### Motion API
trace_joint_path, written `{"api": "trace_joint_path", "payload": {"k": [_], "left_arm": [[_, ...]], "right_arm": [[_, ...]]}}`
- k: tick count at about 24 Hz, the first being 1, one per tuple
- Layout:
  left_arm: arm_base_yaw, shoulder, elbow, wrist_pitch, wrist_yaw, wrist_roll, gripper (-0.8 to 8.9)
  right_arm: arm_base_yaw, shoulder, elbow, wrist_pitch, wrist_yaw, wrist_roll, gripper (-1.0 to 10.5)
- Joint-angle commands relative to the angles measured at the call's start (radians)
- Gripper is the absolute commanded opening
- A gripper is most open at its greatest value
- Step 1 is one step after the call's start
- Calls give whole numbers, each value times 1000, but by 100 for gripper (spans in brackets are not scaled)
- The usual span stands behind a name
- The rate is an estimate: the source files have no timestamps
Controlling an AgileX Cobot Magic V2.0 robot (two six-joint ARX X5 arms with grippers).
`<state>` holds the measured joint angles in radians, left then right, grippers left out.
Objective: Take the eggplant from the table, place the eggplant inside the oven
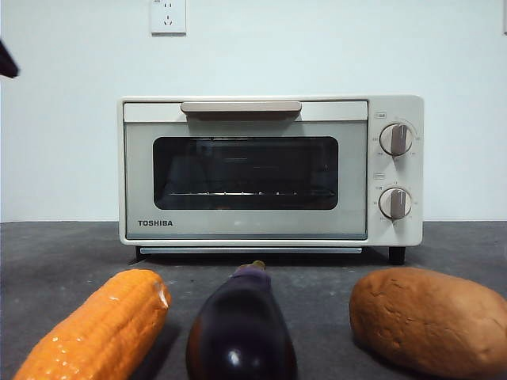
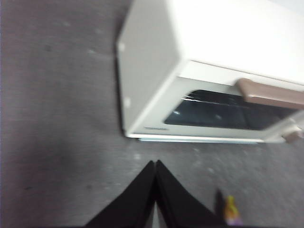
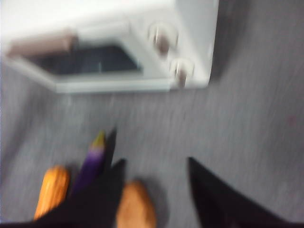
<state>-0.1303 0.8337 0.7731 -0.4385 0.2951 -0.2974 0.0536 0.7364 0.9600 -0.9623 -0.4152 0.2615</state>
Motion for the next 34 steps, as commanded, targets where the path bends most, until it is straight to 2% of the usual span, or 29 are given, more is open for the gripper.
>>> {"api": "trace_joint_path", "payload": {"k": [1, 5, 7, 8, 10, 14, 16, 20, 24, 34], "left_arm": [[-20, 38, 35, 9, 24, 24, 6], [-54, 63, 40, 12, 24, 24, 6], [-68, 68, 40, 11, 24, 24, 6], [-78, 69, 40, 11, 24, 24, 6], [-94, 68, 40, 12, 24, 24, 6], [-111, 68, 40, 9, 23, 24, 6], [-114, 68, 40, 8, 24, 24, 6], [-114, 68, 40, 2, 24, 24, 6], [-114, 68, 40, -10, 23, 29, 6], [-114, 68, 40, -19, 23, 51, 6]], "right_arm": [[5, 76, 32, -33, -65, -50, 364], [35, 145, 29, 30, -266, -24, 387], [68, 172, 29, 71, -299, 5, 387], [106, 192, 29, 101, -288, 31, 387], [211, 241, 29, 158, -232, 87, 387], [485, 358, 29, 236, 27, 177, 387], [603, 434, 30, 270, 105, 212, 387], [761, 611, 60, 278, 251, 285, 386], [836, 778, 100, 280, 319, 336, 386], [880, 990, 105, 423, 326, 394, 352]]}}
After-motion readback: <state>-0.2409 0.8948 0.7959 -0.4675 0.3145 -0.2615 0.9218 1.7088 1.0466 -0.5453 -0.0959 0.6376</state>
